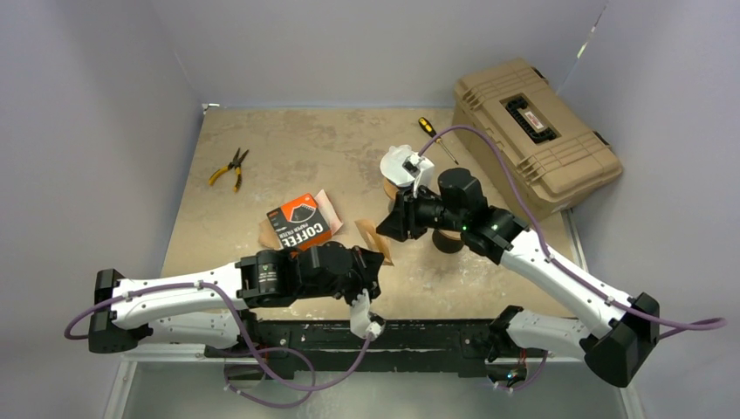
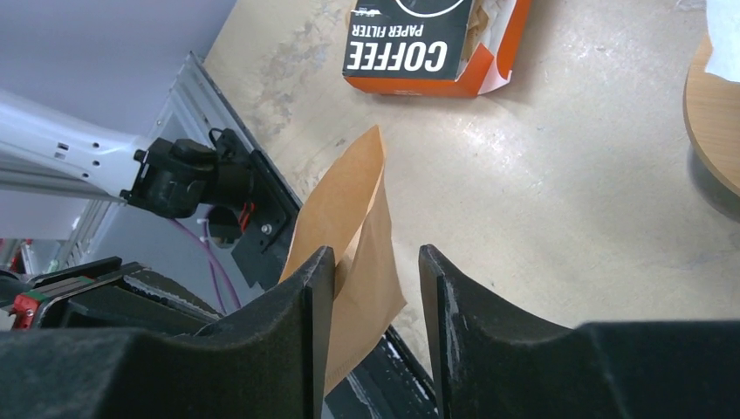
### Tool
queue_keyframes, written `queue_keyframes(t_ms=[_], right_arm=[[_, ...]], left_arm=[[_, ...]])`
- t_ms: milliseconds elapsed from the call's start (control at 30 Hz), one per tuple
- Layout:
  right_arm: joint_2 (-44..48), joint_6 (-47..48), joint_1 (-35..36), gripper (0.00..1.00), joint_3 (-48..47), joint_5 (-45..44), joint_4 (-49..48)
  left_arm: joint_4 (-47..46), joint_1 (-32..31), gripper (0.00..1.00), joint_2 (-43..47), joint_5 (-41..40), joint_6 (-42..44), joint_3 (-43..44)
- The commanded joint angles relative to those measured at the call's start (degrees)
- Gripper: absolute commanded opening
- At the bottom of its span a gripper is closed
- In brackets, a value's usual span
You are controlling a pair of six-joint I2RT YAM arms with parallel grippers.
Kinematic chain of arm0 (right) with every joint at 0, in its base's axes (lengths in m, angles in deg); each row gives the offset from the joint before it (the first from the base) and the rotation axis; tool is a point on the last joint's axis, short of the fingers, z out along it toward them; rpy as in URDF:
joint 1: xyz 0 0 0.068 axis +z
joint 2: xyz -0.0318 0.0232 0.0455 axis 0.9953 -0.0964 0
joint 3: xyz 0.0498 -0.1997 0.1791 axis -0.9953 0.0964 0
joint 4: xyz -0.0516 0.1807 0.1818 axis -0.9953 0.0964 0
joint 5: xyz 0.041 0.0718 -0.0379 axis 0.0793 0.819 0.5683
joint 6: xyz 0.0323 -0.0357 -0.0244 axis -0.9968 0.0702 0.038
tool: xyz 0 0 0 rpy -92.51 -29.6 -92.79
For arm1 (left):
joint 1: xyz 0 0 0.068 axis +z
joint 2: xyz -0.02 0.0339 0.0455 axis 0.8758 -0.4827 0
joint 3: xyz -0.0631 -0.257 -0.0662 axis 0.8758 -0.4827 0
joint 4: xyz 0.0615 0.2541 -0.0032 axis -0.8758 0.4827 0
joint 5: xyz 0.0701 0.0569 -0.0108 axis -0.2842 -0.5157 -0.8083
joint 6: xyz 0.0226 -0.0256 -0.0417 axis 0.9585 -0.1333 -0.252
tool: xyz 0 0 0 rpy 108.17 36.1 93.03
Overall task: Place the coffee filter in the dripper
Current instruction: Place the coffee filter in the coffee dripper.
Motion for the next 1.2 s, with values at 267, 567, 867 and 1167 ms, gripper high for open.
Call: queue_keyframes(t_ms=[267, 567, 867, 1167], right_arm=[[-3.18, 4.75, 1.64, 0.5, -4.16, 1.48, 3.49], [-2.04, 5.07, 1.83, 0.0, -4.62, 1.64, 3.28], [2.28, 2.42, 1.88, 0.0, -3.75, 3.07, 0.71], [0.55, 2.63, 1.84, 0.41, -4.77, 2.55, 1.09]], left_arm=[[1.32, -1.3, 0.0, -2.1, -2.7, 1.33, 1.84], [2.45, -1.93, 0.0, -1.9, -3.81, 0.85, 1.84], [2.39, -2.11, 0.0, -1.93, -5.19, -0.18, 1.69], [2.56, -2.39, 0.0, -2.17, -6.27, 0.02, 1.64]])
